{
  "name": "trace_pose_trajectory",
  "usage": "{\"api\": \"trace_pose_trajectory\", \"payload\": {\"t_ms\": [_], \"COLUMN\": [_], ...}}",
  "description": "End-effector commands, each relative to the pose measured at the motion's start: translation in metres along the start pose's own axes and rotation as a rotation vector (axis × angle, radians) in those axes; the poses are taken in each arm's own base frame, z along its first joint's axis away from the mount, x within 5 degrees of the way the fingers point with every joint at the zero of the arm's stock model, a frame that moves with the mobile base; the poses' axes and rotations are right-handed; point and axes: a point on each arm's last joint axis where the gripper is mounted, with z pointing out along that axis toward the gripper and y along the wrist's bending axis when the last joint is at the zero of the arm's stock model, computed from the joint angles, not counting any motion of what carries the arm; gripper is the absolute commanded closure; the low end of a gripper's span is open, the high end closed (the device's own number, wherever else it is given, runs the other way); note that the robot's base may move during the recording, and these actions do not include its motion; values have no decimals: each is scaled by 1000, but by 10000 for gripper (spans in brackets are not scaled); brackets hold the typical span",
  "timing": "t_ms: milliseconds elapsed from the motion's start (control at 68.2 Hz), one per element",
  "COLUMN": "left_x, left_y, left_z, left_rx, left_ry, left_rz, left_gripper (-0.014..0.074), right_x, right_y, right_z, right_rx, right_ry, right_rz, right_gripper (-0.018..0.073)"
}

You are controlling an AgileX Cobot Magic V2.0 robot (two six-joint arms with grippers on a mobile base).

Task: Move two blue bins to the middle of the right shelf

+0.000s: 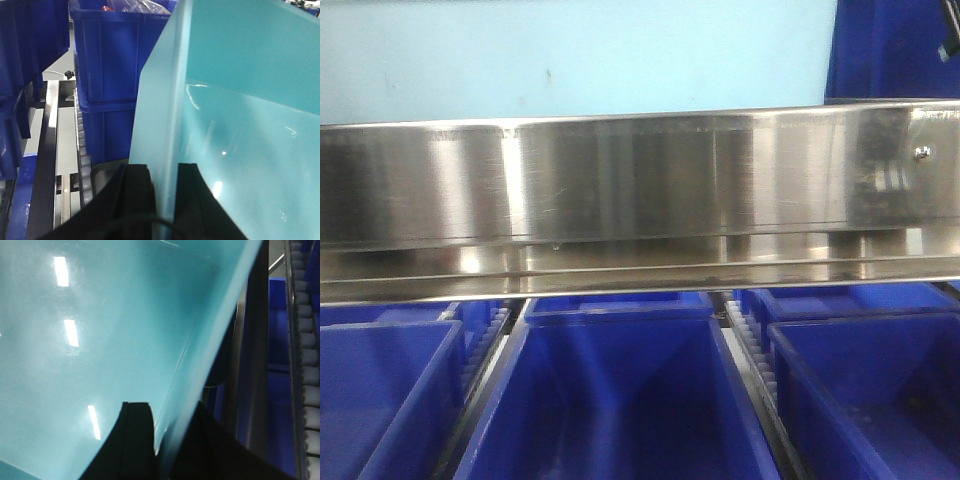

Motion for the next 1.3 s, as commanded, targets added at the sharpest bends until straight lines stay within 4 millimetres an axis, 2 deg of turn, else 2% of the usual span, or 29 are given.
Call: {"api": "trace_pose_trajectory", "payload": {"t_ms": [0,1290], "left_x": [-12,-13], "left_y": [-5,-5], "left_z": [-10,-11], "left_rx": [36,36], "left_ry": [-89,-102], "left_rz": [-54,-54], "left_gripper": [707,707], "right_x": [-4,-5], "right_y": [-1,-1], "right_z": [-3,-4], "right_rx": [9,8], "right_ry": [-37,-45], "right_rz": [-39,-39], "right_gripper": [712,712]}}
